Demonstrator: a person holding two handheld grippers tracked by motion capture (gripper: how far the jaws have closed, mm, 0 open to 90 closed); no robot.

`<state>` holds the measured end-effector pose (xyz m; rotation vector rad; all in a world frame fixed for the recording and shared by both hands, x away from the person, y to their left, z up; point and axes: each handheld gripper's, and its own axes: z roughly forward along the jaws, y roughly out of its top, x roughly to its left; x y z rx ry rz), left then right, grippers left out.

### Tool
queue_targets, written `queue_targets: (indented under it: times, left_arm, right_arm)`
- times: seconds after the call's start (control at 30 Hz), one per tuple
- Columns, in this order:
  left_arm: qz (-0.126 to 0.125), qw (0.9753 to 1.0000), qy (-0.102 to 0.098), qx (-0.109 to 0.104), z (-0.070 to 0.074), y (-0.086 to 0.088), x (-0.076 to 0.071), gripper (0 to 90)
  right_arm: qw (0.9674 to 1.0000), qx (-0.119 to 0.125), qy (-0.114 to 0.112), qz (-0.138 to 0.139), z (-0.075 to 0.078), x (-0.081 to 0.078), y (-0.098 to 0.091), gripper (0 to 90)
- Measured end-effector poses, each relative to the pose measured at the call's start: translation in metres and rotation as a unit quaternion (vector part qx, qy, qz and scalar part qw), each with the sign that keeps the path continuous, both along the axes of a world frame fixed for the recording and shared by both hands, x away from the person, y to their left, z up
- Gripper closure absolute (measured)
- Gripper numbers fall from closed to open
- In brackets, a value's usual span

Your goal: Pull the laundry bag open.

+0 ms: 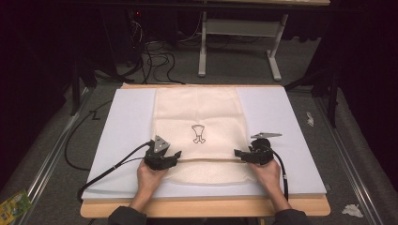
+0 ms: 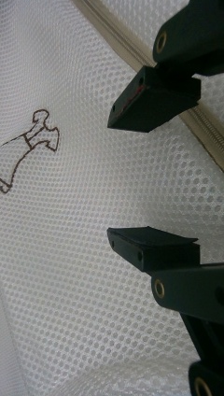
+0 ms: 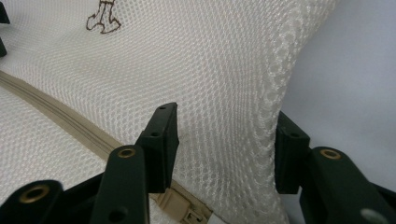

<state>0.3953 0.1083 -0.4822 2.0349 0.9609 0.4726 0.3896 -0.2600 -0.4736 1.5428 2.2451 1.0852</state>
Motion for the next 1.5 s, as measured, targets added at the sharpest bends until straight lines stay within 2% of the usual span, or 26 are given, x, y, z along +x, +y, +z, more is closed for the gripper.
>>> queue_targets:
  times: [0.13, 0.2, 0.27, 0.33, 0.37, 0.43, 0.53, 0.67, 0.73, 0.83, 0.9, 0.97, 1.1, 1.17, 1.4, 1.5]
  left_arm:
    - [0.001, 0.9999, 0.011, 0.003, -0.001, -0.001, 0.002, 41.0]
    - [-0.001, 0.9998, 0.010, 0.015, -0.001, -0.003, 0.002, 41.0]
    - [-0.003, 0.9996, 0.005, 0.029, -0.001, -0.006, 0.001, 41.1]
    - [-0.003, 0.9995, 0.007, 0.029, -0.001, -0.006, 0.001, 41.1]
    - [-0.003, 0.9995, 0.008, 0.029, -0.001, -0.006, 0.001, 41.1]
    - [-0.002, 0.9995, 0.007, 0.029, -0.001, -0.006, 0.001, 41.4]
    - [-0.003, 0.9996, 0.013, 0.026, 0.000, -0.005, 0.003, 42.0]
    - [-0.013, 0.9997, 0.015, 0.015, 0.002, -0.006, 0.002, 43.2]
    - [-0.020, 0.9992, 0.014, 0.031, 0.004, -0.010, 0.001, 43.9]
    - [-0.036, 0.9988, 0.019, 0.027, 0.007, -0.017, 0.000, 44.6]
    - [-0.043, 0.9984, 0.018, 0.032, 0.009, -0.022, 0.000, 45.0]
    - [-0.048, 0.9984, 0.020, 0.021, 0.009, -0.025, -0.001, 45.2]
    - [-0.062, 0.9975, 0.021, 0.025, 0.011, -0.033, -0.002, 46.7]
    - [-0.068, 0.9971, 0.027, 0.018, 0.012, -0.037, -0.002, 47.8]
    - [-0.088, 0.9956, 0.031, 0.013, 0.017, -0.055, -0.003, 50.4]
    - [-0.097, 0.9946, 0.037, -0.002, 0.019, -0.061, -0.002, 51.5]
  right_arm:
    - [0.9994, -0.032, -0.009, 0.005, 0.001, -0.001, 0.005, 60.5]
    - [0.9988, -0.047, -0.013, 0.010, 0.001, -0.001, 0.005, 66.9]
    - [0.9984, -0.053, -0.015, 0.015, 0.001, -0.001, 0.005, 72.4]
    - [0.9977, -0.060, -0.019, 0.023, 0.001, 0.000, 0.005, 78.7]
    - [0.9977, -0.059, -0.019, 0.029, 0.002, 0.000, 0.005, 82.7]
    - [0.9973, -0.059, -0.018, 0.039, 0.002, 0.001, 0.005, 84.9]
    - [0.9979, -0.046, -0.015, 0.044, 0.004, 0.001, 0.002, 86.9]
    - [0.9980, -0.030, -0.022, 0.052, 0.011, 0.000, -0.003, 87.2]
    - [0.9978, -0.026, -0.024, 0.055, 0.014, 0.000, -0.004, 87.3]
    - [0.9978, -0.022, -0.027, 0.056, 0.017, -0.001, -0.004, 87.4]
    - [0.9979, -0.017, -0.028, 0.056, 0.019, -0.002, -0.005, 87.4]
    - [0.9979, -0.012, -0.028, 0.058, 0.019, -0.002, -0.006, 87.5]
    - [0.9977, -0.009, -0.027, 0.061, 0.020, -0.001, -0.006, 87.5]
    - [0.9977, -0.002, -0.028, 0.061, 0.023, -0.001, -0.007, 87.6]
    - [0.9968, 0.009, -0.037, 0.069, 0.032, 0.002, -0.005, 87.7]
    - [0.9969, 0.013, -0.034, 0.070, 0.029, 0.005, -0.003, 87.7]
